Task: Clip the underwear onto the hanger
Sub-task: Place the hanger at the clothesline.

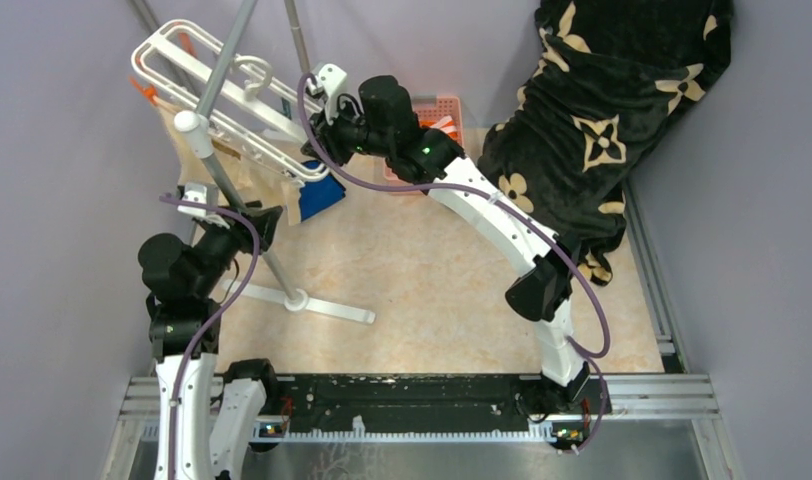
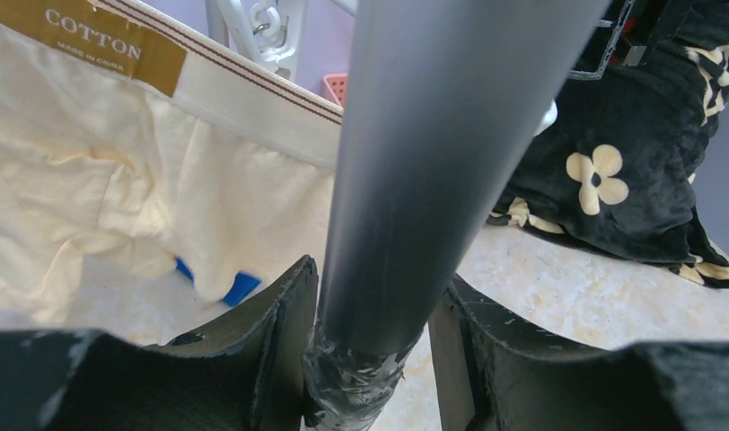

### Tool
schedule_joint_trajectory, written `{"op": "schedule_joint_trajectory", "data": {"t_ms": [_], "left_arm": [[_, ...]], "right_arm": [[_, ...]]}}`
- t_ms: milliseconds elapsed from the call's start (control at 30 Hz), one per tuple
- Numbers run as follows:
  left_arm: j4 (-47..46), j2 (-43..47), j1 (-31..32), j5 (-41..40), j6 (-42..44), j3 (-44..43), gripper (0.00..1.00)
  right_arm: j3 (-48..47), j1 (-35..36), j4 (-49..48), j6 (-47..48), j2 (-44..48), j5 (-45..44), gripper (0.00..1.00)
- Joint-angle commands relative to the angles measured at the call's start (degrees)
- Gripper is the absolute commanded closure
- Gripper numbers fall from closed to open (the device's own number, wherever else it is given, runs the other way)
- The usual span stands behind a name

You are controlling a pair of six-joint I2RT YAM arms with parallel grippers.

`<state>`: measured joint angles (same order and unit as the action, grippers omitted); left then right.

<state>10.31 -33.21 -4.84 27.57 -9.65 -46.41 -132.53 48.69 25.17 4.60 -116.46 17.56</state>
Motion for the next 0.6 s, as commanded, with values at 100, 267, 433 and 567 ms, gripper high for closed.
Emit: {"op": "schedule_joint_trajectory", "data": {"t_ms": [100,267,433,567], "left_arm": [[0.0,0.9,0.8,1.0,-0.8,1.2,0.47],[-0.5,0.5,0.9,1.0,-0.8,1.2,0.46],[-0.8,0.2,0.9,1.4,-0.7,1.2,0.46],[-0.5,0.5,1.1,1.0,-0.2,1.2,0.44]], "right_arm": [[-1.0,0.9,-18.4,0.0,5.9,-4.9,1.0],[-0.6,1.0,-19.5,-0.2,6.8,-7.4,1.0],[-3.0,1.6,-18.3,0.5,5.8,-7.3,1.0],[-5.0,2.2,-18.3,0.5,5.3,-7.1,1.0]]}}
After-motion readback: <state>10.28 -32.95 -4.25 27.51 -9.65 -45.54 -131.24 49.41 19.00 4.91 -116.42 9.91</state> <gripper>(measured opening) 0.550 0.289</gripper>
